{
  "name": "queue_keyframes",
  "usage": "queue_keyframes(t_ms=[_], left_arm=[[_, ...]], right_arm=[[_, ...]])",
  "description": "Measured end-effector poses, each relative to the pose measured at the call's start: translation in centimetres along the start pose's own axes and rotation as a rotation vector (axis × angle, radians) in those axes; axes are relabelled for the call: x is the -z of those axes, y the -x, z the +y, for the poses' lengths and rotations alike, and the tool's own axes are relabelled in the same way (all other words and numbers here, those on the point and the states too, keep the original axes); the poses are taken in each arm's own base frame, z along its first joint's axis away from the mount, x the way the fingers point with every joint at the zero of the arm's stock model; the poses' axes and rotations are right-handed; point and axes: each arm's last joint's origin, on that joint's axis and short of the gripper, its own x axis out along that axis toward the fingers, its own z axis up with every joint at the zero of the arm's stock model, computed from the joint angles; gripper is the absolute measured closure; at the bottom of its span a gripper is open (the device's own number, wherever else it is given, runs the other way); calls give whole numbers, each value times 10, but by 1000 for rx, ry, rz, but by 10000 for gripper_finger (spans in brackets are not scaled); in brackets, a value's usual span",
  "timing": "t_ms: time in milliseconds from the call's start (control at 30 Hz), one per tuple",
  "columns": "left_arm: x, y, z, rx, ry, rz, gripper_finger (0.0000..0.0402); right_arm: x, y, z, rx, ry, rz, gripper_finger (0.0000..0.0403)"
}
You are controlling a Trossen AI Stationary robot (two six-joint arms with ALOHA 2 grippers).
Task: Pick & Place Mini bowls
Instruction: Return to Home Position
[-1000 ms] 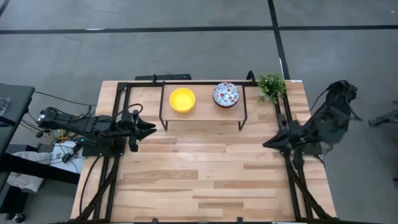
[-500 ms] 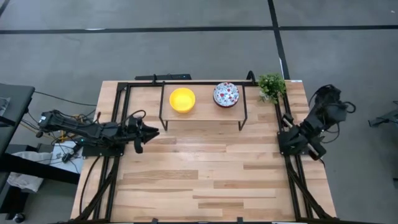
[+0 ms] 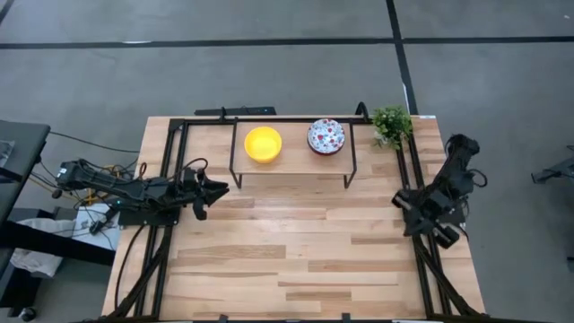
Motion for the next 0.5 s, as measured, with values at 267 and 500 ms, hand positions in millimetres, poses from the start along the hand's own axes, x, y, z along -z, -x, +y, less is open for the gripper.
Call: queue_keyframes(t_ms=[267, 500], left_arm=[[-3, 0, -1, -11, 25, -41, 300], [-4, 0, -1, -11, 22, -46, 300]], right_arm=[[54, -5, -5, 67, -19, 105, 403], [57, -4, -9, 137, 7, 134, 403]])
